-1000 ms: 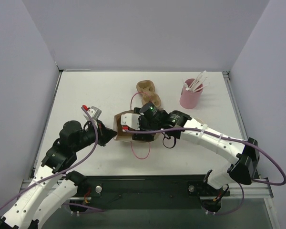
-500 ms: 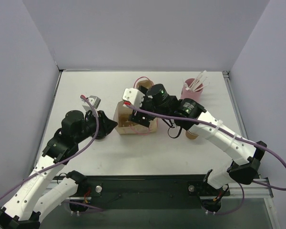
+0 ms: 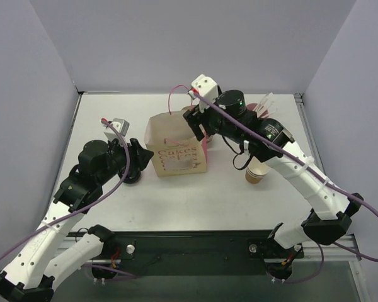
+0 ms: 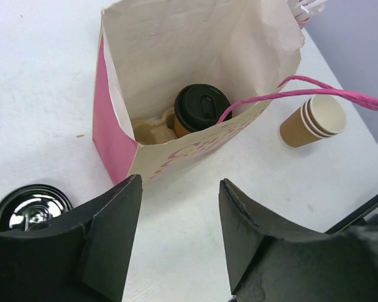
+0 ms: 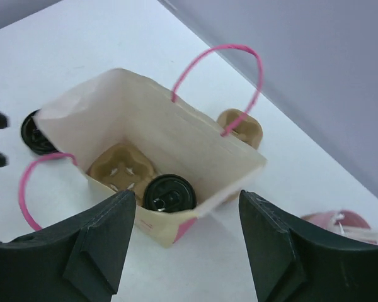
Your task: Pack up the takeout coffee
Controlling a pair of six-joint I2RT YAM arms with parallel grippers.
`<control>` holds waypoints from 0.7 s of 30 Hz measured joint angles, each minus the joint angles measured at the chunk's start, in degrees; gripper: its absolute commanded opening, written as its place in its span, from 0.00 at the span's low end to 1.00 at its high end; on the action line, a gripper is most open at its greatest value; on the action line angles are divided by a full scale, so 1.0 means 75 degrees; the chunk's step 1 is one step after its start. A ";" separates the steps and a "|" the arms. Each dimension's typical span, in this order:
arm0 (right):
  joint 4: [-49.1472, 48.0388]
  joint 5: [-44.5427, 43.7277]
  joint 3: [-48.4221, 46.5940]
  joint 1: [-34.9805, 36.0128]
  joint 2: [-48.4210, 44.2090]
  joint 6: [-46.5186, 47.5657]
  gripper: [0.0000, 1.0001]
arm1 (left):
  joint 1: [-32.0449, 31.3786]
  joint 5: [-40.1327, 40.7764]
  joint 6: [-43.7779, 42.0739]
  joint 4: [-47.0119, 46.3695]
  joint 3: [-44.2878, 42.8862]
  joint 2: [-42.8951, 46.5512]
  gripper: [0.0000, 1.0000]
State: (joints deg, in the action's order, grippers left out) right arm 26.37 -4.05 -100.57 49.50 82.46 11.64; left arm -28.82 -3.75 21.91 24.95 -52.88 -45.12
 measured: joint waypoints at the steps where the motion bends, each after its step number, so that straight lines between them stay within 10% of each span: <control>1: -0.0009 -0.0119 0.0000 -0.0259 0.0000 -0.0227 0.66 | -0.0003 0.0052 -0.0087 0.0000 -0.0067 -0.0006 0.66; 6: -0.0061 -0.0653 0.0160 -0.1807 0.0017 -0.1046 0.62 | -0.0003 0.0166 -0.0595 0.0070 -0.0373 0.0003 0.87; 21: 0.1134 -0.1157 -0.0766 -0.4634 0.2460 -0.2177 0.45 | 0.0000 0.0705 -0.1332 0.1489 -0.0679 0.1026 0.90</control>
State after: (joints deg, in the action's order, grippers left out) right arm 34.87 -12.73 -106.32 14.74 100.90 -4.69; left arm -28.82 1.54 11.92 36.12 -57.98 -37.43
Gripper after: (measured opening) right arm 0.472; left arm 0.895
